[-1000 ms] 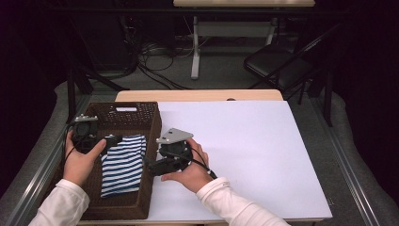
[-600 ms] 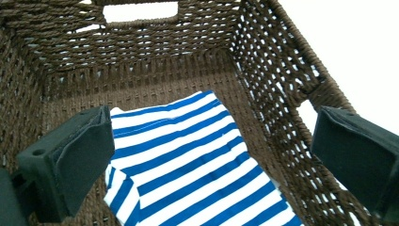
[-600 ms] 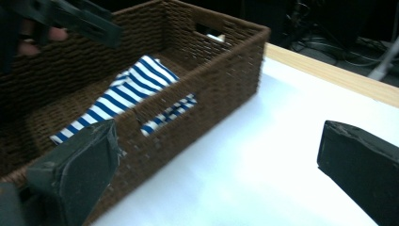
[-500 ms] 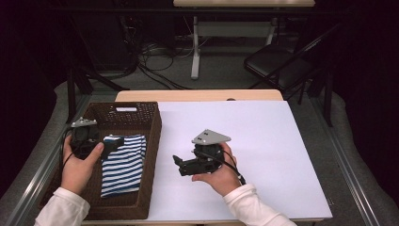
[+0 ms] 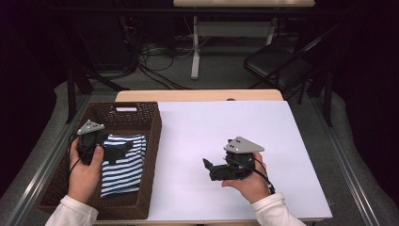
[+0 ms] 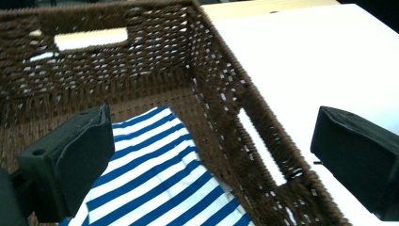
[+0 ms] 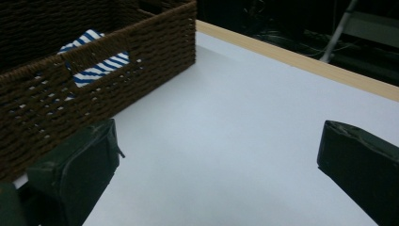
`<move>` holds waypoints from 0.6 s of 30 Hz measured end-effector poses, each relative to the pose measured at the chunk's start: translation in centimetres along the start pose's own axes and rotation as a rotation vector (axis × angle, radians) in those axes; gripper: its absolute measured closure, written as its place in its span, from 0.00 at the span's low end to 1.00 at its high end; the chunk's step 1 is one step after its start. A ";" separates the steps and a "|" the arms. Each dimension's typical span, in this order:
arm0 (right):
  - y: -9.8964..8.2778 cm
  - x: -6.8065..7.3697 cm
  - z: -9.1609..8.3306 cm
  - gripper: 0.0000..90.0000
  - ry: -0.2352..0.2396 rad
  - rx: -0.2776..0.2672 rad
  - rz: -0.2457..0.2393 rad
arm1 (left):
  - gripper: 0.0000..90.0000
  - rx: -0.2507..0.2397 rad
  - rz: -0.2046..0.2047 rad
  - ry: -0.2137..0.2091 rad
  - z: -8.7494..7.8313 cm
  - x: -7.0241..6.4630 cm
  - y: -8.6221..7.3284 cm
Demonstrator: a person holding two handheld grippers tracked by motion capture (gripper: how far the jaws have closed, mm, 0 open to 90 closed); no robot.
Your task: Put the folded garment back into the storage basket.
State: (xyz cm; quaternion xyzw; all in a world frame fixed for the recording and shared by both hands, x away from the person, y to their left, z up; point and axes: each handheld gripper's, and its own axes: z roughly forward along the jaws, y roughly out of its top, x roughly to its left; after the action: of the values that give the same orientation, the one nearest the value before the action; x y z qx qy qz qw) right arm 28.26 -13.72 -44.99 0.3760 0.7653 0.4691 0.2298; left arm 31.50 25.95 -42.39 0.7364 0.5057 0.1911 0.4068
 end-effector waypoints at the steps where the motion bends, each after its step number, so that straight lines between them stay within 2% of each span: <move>1: -0.3 -0.3 -0.3 0.00 -0.008 -0.005 0.005 | 0.00 -0.004 0.011 -0.008 0.0 -0.3 0.0; 12: -3.8 -4.3 -4.3 0.00 -0.092 -0.033 0.080 | 0.00 -0.031 0.105 -0.089 0.9 -3.7 -0.8; 15: -4.7 -5.2 -5.1 0.00 -0.112 -0.031 0.108 | 0.00 -0.041 0.101 -0.116 1.1 -4.3 -1.0; 18: -5.5 -6.0 -5.5 0.00 -0.131 -0.025 0.123 | 0.00 -0.057 0.101 -0.125 1.3 -4.7 -1.2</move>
State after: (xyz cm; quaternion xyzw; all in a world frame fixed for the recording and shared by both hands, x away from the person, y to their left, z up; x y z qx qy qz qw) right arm 26.13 -22.99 -47.42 0.4492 0.7183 0.4661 0.2550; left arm 29.75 21.34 -43.47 0.7595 0.4362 0.1793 0.4480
